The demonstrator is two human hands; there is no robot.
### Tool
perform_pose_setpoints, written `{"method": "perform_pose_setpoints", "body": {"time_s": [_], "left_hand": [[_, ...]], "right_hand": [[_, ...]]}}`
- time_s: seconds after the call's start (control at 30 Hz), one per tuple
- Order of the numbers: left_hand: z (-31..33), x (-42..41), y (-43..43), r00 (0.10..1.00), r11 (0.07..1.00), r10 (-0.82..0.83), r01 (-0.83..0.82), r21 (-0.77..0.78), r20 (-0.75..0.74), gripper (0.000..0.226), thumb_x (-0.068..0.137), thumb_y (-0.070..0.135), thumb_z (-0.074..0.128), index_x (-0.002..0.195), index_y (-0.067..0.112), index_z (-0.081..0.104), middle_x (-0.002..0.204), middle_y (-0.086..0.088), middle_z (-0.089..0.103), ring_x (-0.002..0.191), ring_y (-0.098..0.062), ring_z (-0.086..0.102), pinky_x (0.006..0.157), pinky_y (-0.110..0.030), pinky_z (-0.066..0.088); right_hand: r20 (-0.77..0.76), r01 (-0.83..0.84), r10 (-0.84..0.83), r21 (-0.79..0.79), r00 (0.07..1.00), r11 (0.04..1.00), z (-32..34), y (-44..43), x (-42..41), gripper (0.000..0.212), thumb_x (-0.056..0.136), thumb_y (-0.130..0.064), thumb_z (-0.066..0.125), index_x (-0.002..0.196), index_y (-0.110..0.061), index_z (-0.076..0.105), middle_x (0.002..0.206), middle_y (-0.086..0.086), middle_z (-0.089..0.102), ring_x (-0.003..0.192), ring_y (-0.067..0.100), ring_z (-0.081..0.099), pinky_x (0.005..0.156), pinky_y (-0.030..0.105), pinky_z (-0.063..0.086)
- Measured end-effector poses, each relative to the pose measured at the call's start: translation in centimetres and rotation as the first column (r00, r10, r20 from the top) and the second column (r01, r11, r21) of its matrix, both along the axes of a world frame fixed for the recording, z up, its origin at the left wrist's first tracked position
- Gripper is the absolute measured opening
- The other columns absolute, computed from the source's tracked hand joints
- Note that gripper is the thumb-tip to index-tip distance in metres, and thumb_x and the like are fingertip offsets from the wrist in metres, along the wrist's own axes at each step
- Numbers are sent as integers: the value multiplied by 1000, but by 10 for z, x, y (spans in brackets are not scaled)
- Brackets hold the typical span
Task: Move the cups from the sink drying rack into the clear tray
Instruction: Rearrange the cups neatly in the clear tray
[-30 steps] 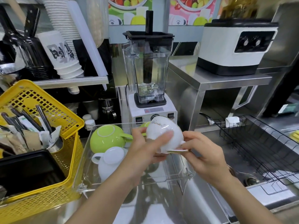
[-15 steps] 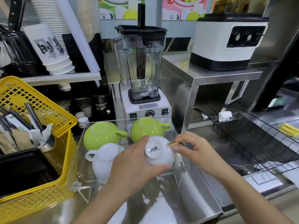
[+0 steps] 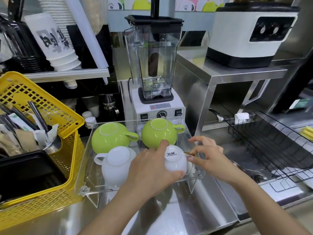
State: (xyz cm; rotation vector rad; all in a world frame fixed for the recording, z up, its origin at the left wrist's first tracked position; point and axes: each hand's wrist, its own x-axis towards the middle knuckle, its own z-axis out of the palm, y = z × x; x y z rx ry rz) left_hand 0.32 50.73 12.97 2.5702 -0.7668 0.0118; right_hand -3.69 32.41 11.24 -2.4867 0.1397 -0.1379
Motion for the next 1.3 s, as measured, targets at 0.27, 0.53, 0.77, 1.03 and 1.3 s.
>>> {"method": "perform_pose_setpoints", "body": {"time_s": [0.27, 0.53, 0.77, 1.03, 1.3], "left_hand": [[-1, 1, -2, 1000, 1000, -3, 3, -19, -15, 64, 65, 61, 61, 117, 34, 35, 106, -1, 63, 101, -29, 54, 71, -33, 39], [-1, 3, -3, 996, 999, -31, 27, -46, -90, 67, 68, 55, 65, 126, 35, 36, 116, 2, 43, 111, -26, 49, 85, -34, 39], [-2, 3, -4, 996, 998, -27, 23, -52, -89, 68, 67, 54, 67, 126, 35, 37, 115, 2, 43, 110, -26, 50, 84, -33, 38], [-4, 2, -5, 996, 998, -16, 10, -65, -93, 69, 67, 54, 67, 126, 35, 36, 115, 2, 43, 110, -26, 48, 85, -33, 39], [-4, 0, -2, 991, 993, -22, 7, -114, -134, 86, 65, 56, 69, 135, 36, 25, 127, 5, 37, 122, -20, 36, 93, -30, 34]], "right_hand": [[-26, -11, 13, 44, 1000, 999, 3, -5, 1, 20, 81, -26, 66, 65, -34, 59, 126, -23, 40, 122, 2, 24, 90, 27, 10], [-57, -34, 39, 78, 998, 996, 3, -12, 0, 9, 78, -27, 70, 71, -22, 68, 122, -37, 35, 126, 2, 24, 99, 35, 13], [-43, -59, 68, 190, 997, 980, -1, -15, -1, 16, 73, -23, 75, 68, -35, 65, 126, -37, 36, 127, 5, 33, 111, 51, 15], [46, -29, 16, 296, 999, 955, -5, -16, -2, 13, 73, -16, 75, 75, -23, 65, 126, -21, 51, 122, 1, 44, 112, 50, 17], [46, -31, 19, 272, 999, 962, 1, -15, -2, 14, 70, -18, 78, 71, -25, 66, 123, -20, 53, 121, 7, 47, 113, 46, 20]]}}
